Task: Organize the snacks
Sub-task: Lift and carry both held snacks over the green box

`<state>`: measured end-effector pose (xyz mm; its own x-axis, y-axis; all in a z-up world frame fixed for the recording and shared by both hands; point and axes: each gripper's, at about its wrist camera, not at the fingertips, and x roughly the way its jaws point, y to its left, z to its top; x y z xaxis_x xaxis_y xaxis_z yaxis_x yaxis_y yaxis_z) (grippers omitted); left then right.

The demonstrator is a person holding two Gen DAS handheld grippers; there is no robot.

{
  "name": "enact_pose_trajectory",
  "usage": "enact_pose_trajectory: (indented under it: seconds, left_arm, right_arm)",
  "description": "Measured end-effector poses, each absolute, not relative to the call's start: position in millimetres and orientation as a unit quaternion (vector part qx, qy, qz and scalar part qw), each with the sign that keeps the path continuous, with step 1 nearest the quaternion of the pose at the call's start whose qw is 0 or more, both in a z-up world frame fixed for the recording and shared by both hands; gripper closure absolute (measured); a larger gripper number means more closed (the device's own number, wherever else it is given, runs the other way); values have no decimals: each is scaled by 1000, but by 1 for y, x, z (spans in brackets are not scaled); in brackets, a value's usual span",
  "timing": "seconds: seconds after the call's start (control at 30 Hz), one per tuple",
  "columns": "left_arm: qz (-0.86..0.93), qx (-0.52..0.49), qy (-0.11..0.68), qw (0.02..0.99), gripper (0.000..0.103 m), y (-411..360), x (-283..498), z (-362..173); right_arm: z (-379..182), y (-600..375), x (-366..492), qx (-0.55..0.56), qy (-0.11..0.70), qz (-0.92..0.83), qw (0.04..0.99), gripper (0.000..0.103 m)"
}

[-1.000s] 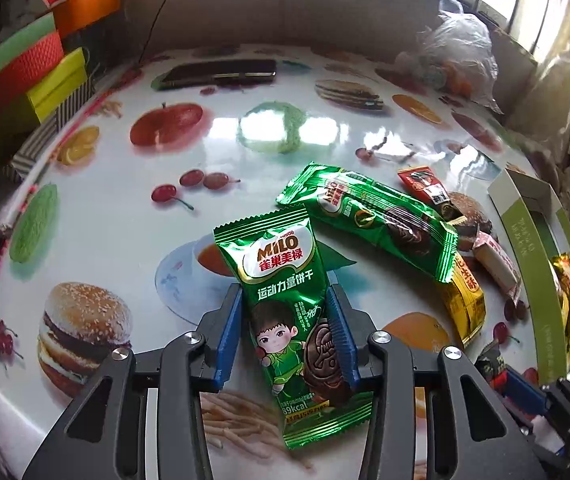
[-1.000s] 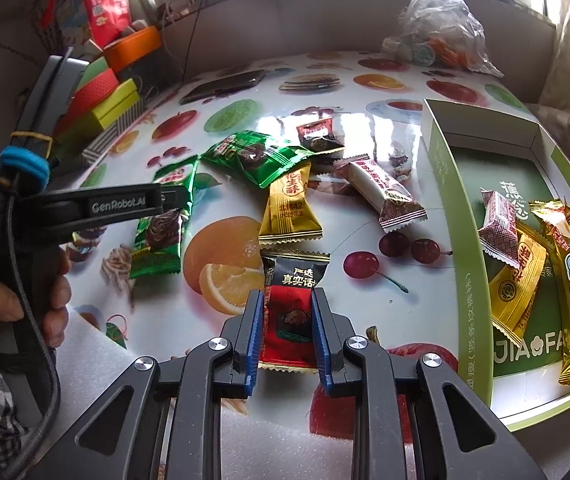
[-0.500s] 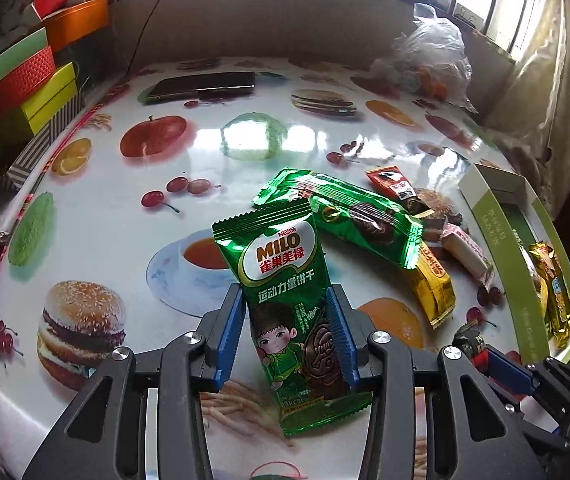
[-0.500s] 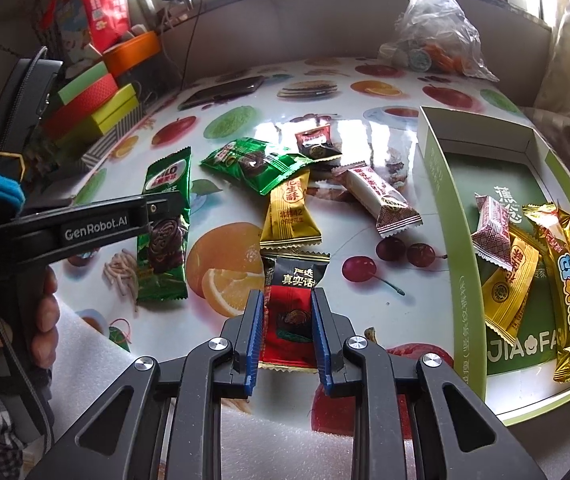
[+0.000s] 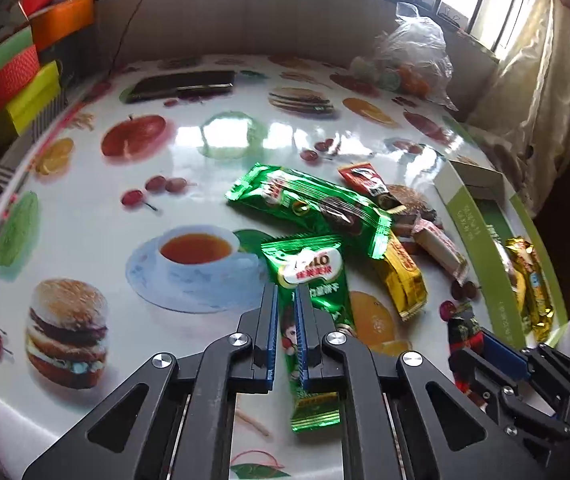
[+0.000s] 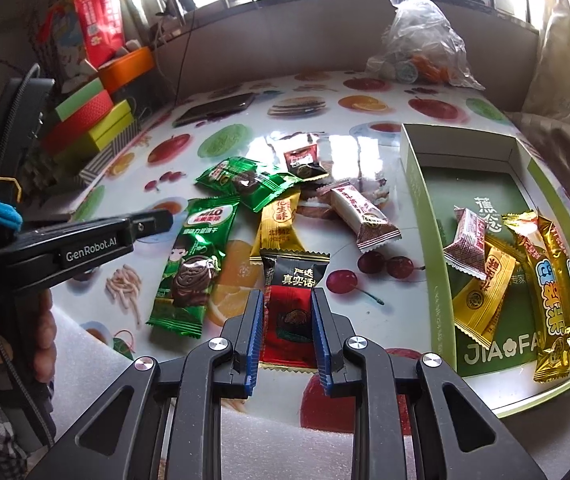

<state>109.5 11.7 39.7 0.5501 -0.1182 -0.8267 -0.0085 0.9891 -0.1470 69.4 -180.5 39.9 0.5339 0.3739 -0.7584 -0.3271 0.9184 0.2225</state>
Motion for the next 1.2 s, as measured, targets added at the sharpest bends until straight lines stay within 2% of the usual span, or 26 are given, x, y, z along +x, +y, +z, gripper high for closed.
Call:
enact_pose_trajectory:
  seconds: [0.03, 0.07, 0.1, 0.13, 0.17, 0.2, 0.23, 0.57, 0.73, 0.8, 0.97, 1.03, 1.07, 1.2]
  left_arm:
    - [-34, -63, 471, 879, 94, 10, 107, 39]
    - [-35, -59, 472, 879, 89, 8, 107, 38]
    - [-36, -59, 476, 877, 79, 7, 107, 36]
    - [-37, -64, 479, 875, 73, 6, 106, 34]
    - [-39, -67, 482, 873, 59, 4, 106, 32]
    - [-41, -71, 484, 871, 50, 4, 106, 30]
    - [-41, -74, 486, 870, 49, 3, 105, 28]
    - [-20, -25, 505, 863, 47, -17, 111, 15]
    - [-11, -10, 509, 861, 45, -25, 109, 14]
    - [-21, -4, 507, 861, 38, -30, 108, 13]
    - [-22, 8, 498, 867, 37, -32, 106, 12]
    - [-20, 8, 495, 868, 40, -32, 105, 11]
    - [-17, 8, 493, 870, 50, -31, 104, 12]
    - [-19, 3, 489, 872, 57, -27, 103, 14]
  right_arm:
    - [40, -180, 69, 26, 440, 200, 875, 81]
    - [39, -180, 69, 25, 440, 200, 875, 81]
    - [39, -179, 69, 25, 440, 200, 875, 81]
    - [39, -179, 69, 25, 441, 200, 874, 81]
    - [39, -179, 69, 25, 441, 201, 875, 81]
    - [39, -179, 70, 26, 441, 200, 875, 81]
    - [38, -180, 70, 28, 441, 199, 875, 81]
    - [36, -182, 72, 33, 444, 199, 873, 81]
    - [33, -184, 73, 38, 446, 200, 871, 81]
    - [33, -184, 73, 39, 446, 199, 872, 81]
    - [33, -185, 72, 41, 445, 197, 873, 81]
    - [33, -186, 72, 43, 445, 196, 873, 81]
    - [33, -186, 72, 43, 445, 195, 873, 81]
    - [34, -186, 71, 42, 445, 195, 873, 81]
